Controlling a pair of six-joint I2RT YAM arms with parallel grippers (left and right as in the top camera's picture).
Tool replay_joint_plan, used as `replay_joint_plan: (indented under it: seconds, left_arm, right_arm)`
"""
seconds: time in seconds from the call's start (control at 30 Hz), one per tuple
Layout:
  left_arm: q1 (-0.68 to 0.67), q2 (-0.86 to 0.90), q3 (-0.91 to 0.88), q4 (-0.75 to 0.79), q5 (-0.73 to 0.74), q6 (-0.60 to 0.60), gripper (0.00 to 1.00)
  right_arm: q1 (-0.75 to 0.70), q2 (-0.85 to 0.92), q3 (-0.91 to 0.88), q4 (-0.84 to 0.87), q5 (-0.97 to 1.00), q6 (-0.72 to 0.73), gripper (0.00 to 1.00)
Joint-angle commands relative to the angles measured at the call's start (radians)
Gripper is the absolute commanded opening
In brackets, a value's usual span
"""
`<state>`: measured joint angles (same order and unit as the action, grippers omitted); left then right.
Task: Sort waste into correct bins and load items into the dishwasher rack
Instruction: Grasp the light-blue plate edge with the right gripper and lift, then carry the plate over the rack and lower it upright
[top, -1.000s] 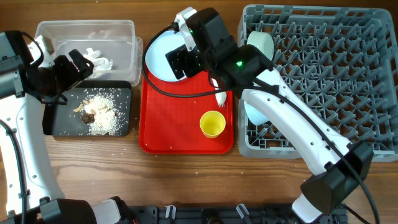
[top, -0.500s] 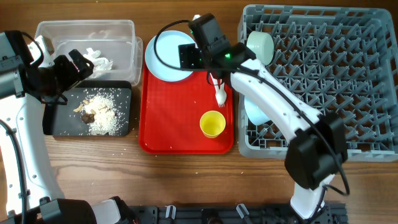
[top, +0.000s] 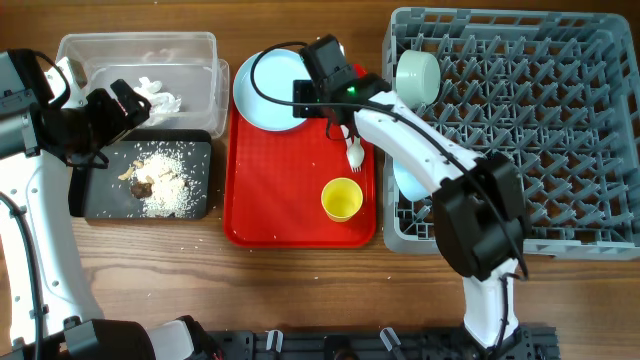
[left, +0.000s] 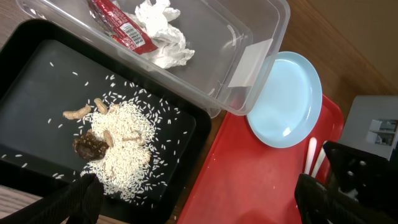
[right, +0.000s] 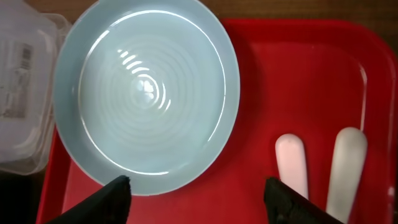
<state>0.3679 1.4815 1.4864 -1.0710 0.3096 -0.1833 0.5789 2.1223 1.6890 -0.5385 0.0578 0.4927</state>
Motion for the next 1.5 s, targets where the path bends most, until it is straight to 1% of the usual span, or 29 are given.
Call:
replay_joint_plan:
  seconds: [0.0,0.07,0.13,0.3,0.53,0.63,0.77,0.83,0.9,1.1,1.27,1.47]
  left_arm:
    - [0.003,0.005,0.014,0.000,0.011,0.023,1.00]
    - [0.003,0.005,0.014,0.000,0.012,0.023,1.00]
    - [0.003,0.005,0.014,0.000,0.011,0.023,1.00]
    - [0.003,0.005,0.014,0.000,0.011,0.023,1.00]
    - [0.003,0.005,0.014,0.000,0.011,0.023,1.00]
    - [0.003,0.005,0.014,0.000,0.011,0.023,1.00]
    - [0.003,0.005,0.014,0.000,0.011,0.023,1.00]
    - [0.003,0.005,0.014,0.000,0.011,0.023,1.00]
    - [0.003,0.005,0.014,0.000,0.011,0.023,1.00]
    - [0.003,0.005,0.014,0.000,0.011,0.023,1.00]
    - [0.003,0.005,0.014,0.000,0.011,0.023,1.00]
    - [0.003,0.005,0.014,0.000,0.011,0.023,1.00]
  right_arm:
    - [0.002,0.065,-0.009,0.015,-0.015,0.035,0.64]
    - [0.002,0.080,-0.009,0.018,-0.015,0.037,0.61]
    - [0.002,0.100,-0.009,0.018,-0.014,0.090,0.58]
    - [0.002,0.130,-0.009,0.039,-0.014,0.164,0.52]
    - [0.002,0.179,-0.009,0.074,-0.015,0.174,0.49]
    - [0.002,0.186,-0.009,0.076,-0.014,0.182,0.46]
    - [0.002,0.186,-0.009,0.074,-0.014,0.182,0.33]
    - [0.002,0.186,-0.009,0.066,-0.015,0.186,0.14]
    - [0.002,0.185,-0.007,0.051,-0.015,0.188,0.04]
    - [-0.008,0.140,-0.006,0.021,-0.014,0.183,0.04]
    - [-0.031,0.029,-0.006,0.006,-0.014,0.071,0.04]
    - [-0.066,-0.197,-0.006,-0.001,0.014,-0.101,0.04]
